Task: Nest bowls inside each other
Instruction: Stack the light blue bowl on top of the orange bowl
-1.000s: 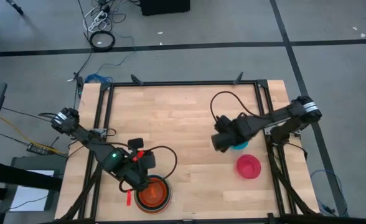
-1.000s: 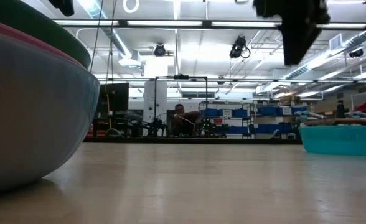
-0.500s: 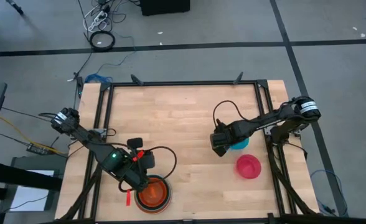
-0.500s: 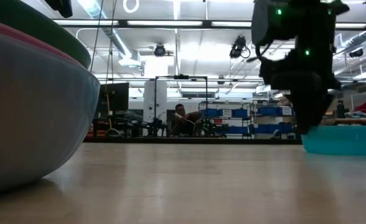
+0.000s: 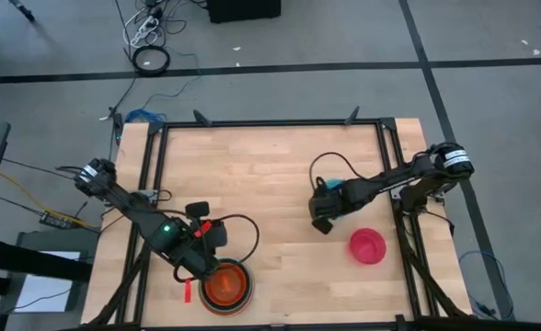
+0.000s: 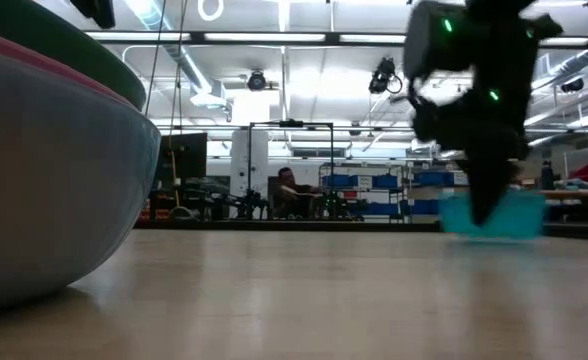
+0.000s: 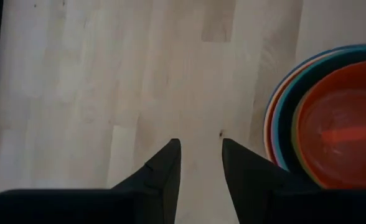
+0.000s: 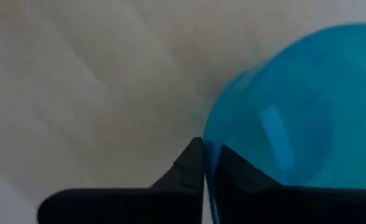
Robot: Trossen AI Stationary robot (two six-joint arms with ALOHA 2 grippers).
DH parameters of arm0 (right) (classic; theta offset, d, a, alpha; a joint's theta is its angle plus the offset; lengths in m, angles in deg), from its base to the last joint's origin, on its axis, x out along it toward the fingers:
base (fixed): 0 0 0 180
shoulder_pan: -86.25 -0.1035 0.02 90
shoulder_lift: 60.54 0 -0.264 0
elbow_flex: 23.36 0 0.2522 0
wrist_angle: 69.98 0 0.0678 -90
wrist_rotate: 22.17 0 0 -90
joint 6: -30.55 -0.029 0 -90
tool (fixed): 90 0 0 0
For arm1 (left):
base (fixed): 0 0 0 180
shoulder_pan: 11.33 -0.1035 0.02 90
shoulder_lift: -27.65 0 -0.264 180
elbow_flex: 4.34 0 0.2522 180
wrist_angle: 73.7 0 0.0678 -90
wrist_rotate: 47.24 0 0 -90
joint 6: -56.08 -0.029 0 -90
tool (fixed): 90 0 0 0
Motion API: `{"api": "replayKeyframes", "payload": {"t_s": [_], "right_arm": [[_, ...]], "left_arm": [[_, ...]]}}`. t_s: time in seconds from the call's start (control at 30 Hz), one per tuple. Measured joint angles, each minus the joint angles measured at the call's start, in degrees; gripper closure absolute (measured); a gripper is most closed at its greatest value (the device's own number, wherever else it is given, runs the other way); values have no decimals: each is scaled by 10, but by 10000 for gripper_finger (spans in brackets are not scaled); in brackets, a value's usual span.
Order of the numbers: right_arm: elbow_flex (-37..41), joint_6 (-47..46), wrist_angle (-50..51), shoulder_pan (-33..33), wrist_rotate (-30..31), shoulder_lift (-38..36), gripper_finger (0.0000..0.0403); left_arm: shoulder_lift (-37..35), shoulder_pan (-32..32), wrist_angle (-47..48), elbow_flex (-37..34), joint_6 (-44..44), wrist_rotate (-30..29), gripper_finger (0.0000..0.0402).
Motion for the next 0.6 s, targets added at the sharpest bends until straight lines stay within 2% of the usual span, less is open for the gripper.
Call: {"api": "replayKeyframes", "payload": {"t_s": [0.1,0.23,0.37,0.47,0.6], "right_arm": [[-68,50,0,-18,29,0,400],[-167,133,-41,-44,35,0,402],[-233,219,-166,-71,-17,0,402],[-249,260,-261,-87,-62,0,402],[-250,284,-334,-95,-89,22,402]], "left_arm": [[-16,0,2,0,16,-21,275],[-42,0,13,0,41,-118,275],[-75,-2,21,0,68,-237,275],[-94,-4,18,0,73,-308,275],[-122,-5,12,0,96,-372,275]]}}
